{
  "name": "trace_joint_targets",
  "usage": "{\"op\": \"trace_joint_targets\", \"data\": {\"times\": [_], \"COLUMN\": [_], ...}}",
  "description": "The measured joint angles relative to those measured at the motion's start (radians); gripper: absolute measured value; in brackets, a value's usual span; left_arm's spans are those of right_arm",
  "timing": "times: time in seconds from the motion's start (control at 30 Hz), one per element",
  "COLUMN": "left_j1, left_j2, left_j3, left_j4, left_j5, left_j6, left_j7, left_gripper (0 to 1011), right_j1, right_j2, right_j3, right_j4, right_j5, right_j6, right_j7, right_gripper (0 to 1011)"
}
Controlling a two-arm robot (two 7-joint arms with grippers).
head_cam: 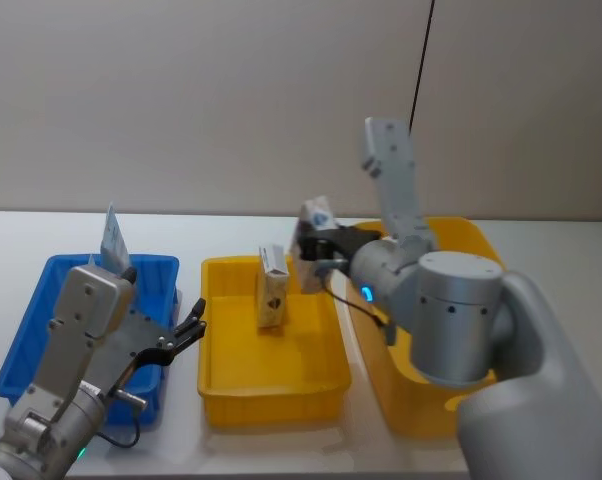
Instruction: Bimanual collaborative sorting of washing and personal care products
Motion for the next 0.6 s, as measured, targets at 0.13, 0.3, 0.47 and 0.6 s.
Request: {"op": "trace_joint_targets", "data": {"times": [0.13,0.3,0.47,0.6], "left_j1": [0.000,0.000,0.000,0.000], "left_j2": [0.000,0.000,0.000,0.000], "left_j3": [0.000,0.000,0.000,0.000], "left_j4": [0.000,0.000,0.000,0.000], "left_j5": [0.000,0.000,0.000,0.000], "left_j6": [0.000,0.000,0.000,0.000], "left_j7": [0.000,0.000,0.000,0.000], "left_gripper": [1001,1001,1001,1001], "right_j1": [-0.023,-0.059,-0.092,-0.121], "right_j2": [0.011,0.026,0.038,0.048], "right_j3": [0.022,0.059,0.093,0.121], "right_j4": [-0.052,-0.123,-0.178,-0.218], "right_j5": [-0.010,-0.020,-0.027,-0.032], "right_j6": [0.020,0.055,0.084,0.108], "right_j7": [-0.021,-0.049,-0.069,-0.083], "right_gripper": [332,332,332,330]}}
